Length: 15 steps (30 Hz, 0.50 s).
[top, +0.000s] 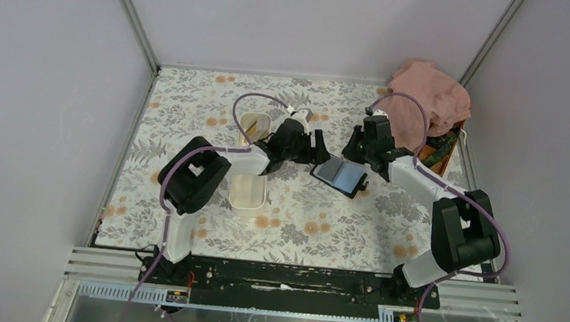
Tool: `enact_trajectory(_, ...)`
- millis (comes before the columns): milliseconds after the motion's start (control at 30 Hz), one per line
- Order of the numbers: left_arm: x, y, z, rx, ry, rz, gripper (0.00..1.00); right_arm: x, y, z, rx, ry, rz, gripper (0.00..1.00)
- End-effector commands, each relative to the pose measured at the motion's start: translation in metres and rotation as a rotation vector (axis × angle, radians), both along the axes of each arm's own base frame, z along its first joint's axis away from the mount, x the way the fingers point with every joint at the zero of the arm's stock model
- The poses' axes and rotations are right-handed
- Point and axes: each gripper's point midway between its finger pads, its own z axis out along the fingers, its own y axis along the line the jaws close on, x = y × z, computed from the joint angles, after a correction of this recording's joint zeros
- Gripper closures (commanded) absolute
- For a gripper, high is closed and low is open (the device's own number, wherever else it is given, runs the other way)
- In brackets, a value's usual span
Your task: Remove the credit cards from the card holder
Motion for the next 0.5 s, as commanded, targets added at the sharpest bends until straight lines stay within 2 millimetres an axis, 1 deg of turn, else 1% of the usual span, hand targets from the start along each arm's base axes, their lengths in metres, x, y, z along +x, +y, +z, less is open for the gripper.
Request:
enact_trajectory(0, -0.002, -0.002, -0.005, 0.026, -0.005, -0.03, 0.16, 0.011, 0.017, -0.007, 0.033, 0.015, 0.053, 0.81)
enact_trajectory(133, -0.01, -0.001, -0.007, 0.023, 0.002, -0.045, 0.16, 0.0, 0.015, -0.034, 0.049, 0.065, 0.033, 0.8)
enact_trajectory(267, -0.017, -0.007, -0.013, 0.02, 0.019, -0.065, 0.16, -0.015, 0.016, -0.058, 0.067, 0.113, 0.035, 0.65)
enact_trajectory(300, -0.02, -0.01, -0.015, 0.018, 0.027, -0.073, 0.16, -0.017, 0.016, -0.063, 0.074, 0.121, 0.034, 0.63)
enact_trajectory(400, -0.028, -0.016, -0.021, 0.025, 0.039, -0.09, 0.16, -0.025, 0.015, -0.074, 0.081, 0.143, 0.03, 0.61)
enact_trajectory(467, -0.034, -0.015, -0.027, 0.042, 0.045, -0.087, 0.19, -0.028, 0.014, -0.078, 0.084, 0.15, 0.03, 0.61)
